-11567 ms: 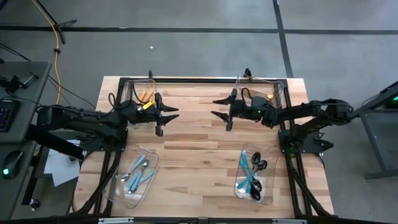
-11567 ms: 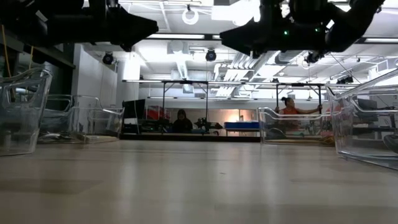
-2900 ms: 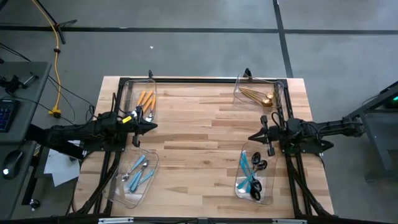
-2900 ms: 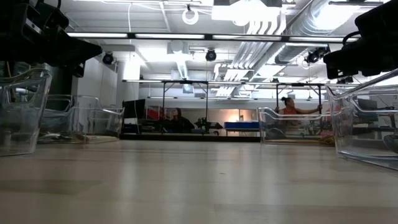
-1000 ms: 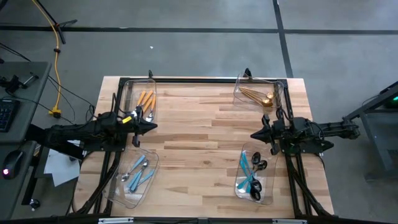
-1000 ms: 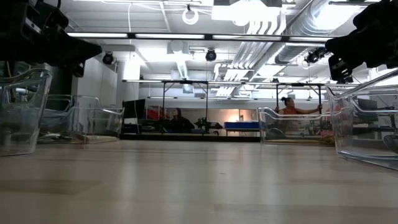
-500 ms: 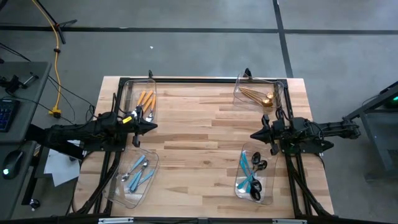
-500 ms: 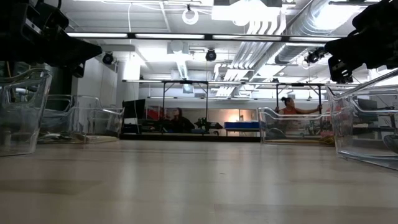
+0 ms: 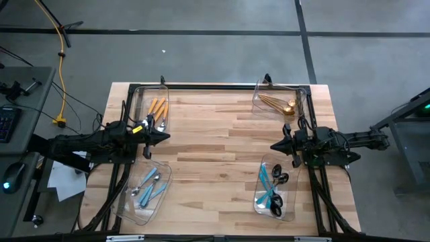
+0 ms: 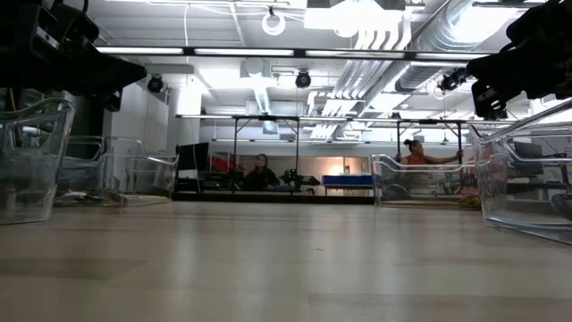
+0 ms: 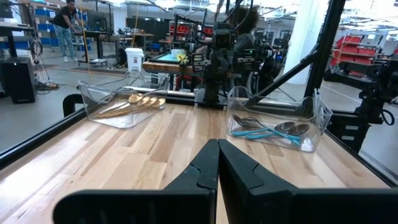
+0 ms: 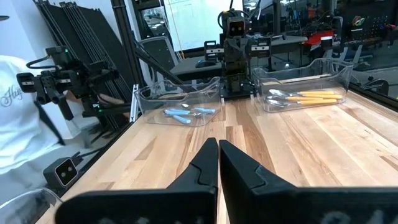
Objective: Sort silverware by color (type)
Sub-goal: Return to Home Position
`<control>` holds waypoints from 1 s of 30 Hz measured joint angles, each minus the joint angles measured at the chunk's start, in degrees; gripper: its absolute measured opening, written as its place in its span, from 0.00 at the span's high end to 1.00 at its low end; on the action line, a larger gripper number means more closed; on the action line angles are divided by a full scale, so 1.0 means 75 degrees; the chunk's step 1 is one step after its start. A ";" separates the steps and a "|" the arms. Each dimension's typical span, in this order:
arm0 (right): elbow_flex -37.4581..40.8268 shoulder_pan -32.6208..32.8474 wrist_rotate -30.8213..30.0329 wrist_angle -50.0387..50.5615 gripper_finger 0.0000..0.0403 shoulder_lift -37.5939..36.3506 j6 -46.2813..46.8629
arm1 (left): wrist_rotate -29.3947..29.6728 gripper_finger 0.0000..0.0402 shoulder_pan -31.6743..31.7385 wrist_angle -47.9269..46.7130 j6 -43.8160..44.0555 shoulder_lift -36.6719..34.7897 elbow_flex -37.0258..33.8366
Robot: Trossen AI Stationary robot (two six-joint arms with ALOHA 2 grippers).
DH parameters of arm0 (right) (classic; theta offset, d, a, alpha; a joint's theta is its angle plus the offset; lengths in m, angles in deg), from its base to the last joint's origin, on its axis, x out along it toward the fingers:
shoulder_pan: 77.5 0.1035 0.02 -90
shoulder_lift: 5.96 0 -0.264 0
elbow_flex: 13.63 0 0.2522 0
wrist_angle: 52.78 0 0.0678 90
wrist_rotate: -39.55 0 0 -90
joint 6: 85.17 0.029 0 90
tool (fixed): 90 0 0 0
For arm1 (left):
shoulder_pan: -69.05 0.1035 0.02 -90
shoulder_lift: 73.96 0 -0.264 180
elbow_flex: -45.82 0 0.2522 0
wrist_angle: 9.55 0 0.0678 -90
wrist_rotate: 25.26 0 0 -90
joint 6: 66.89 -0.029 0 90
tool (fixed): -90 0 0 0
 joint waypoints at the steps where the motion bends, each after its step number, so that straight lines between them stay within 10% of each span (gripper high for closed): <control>1: 0.0000 -0.0002 0.0000 0.0000 1.00 0.0000 0.0000 | 0.0000 1.00 0.0000 0.0000 -0.0005 0.0000 0.0001; 30: 0.0000 0.0001 0.0000 -0.0002 1.00 0.0002 0.0000 | -0.0020 1.00 -0.0160 0.0001 -0.0002 0.0003 -0.0005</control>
